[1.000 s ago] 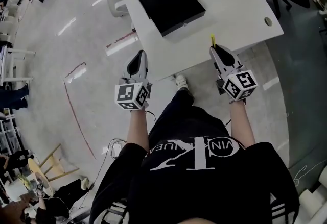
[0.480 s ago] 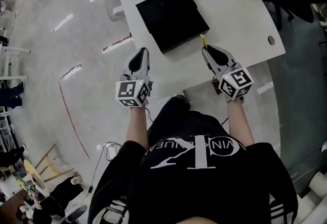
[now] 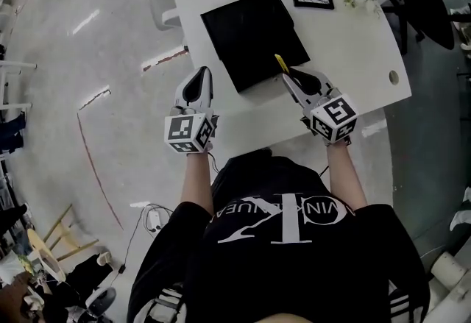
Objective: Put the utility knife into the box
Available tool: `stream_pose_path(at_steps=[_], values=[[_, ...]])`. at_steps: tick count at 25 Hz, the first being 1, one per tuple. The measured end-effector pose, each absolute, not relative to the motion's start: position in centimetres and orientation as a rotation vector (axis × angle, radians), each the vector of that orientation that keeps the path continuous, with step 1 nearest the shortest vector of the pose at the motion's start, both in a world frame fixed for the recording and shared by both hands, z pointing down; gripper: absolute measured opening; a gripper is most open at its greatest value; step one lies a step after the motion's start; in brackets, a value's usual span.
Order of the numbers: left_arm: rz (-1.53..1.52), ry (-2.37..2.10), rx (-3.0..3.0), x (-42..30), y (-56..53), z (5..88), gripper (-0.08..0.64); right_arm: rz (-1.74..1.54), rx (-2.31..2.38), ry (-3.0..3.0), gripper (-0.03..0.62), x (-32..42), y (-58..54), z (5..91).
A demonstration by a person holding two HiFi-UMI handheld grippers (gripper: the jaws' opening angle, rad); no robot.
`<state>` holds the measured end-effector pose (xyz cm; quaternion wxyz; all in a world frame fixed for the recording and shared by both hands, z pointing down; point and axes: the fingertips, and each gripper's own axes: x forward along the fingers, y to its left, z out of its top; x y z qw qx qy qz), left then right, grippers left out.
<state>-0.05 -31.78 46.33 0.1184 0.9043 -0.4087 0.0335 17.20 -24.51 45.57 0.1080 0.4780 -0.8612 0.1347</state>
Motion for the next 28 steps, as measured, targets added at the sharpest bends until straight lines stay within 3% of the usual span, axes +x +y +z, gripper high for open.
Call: stream_pose_path(at_steps=[28], values=[[0.093, -1.557, 2.383, -2.7, -33.1, 48.1, 0.011, 0.045, 0.299, -2.137, 0.054, 12.0, -30.1, 54.3]])
